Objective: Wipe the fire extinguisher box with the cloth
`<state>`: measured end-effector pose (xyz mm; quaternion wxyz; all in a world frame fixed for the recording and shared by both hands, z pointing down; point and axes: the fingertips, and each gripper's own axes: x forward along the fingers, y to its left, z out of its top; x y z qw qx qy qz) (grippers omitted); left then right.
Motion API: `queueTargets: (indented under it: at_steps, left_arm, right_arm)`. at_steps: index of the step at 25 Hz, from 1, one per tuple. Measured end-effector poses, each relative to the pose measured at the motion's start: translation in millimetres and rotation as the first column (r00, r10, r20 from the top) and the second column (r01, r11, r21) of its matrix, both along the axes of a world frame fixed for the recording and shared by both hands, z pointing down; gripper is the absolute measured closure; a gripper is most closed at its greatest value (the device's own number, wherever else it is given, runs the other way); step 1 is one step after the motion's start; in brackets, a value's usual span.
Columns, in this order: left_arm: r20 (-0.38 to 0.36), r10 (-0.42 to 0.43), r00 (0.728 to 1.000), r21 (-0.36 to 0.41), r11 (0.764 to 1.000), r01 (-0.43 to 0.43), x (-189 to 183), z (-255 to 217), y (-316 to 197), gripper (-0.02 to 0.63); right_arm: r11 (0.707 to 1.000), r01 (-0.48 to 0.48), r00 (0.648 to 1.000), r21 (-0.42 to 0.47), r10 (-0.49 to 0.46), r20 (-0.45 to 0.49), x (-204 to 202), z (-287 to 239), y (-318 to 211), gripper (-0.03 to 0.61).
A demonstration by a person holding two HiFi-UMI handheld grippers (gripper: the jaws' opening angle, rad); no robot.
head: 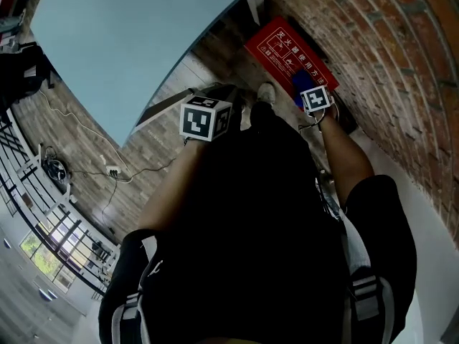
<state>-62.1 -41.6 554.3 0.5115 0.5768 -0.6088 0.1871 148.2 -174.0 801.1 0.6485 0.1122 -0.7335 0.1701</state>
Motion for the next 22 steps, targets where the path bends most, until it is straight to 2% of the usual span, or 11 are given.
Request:
queueTargets:
  at_steps: [7, 10, 14, 16, 22]
  left_arm:
    - [0.007, 0.038, 0.999, 0.005, 0.999, -0.038, 6, -6, -17, 0.603]
    - [0.010, 0.060, 0.998, 0.001, 0.998, -0.060, 9, -7, -22, 0.603]
    - [0.015, 0.083, 0.996, -0.002, 0.997, -0.083, 8, -8, -26, 0.603]
    - [0.015, 0.087, 0.996, -0.004, 0.996, -0.087, 8, -8, -27, 0.603]
    - [0.015, 0.089, 0.996, -0.014, 0.996, -0.089, 6, -7, -24, 0.603]
  right_arm:
    - [0.988, 0.106, 0.994, -0.115, -0.101, 0.049, 4, 3, 27, 0.495]
    - [0.986, 0.130, 0.991, -0.105, -0.131, -0.008, 23, 2, 9, 0.495]
    - [0.997, 0.032, 0.999, -0.077, -0.035, -0.028, 40, 4, -26, 0.495]
    - [0.999, -0.020, 0.999, -0.034, 0.019, -0.041, 47, 2, -49, 0.495]
    - [0.991, -0.115, 0.991, 0.072, 0.120, -0.064, 57, -2, -87, 0.495]
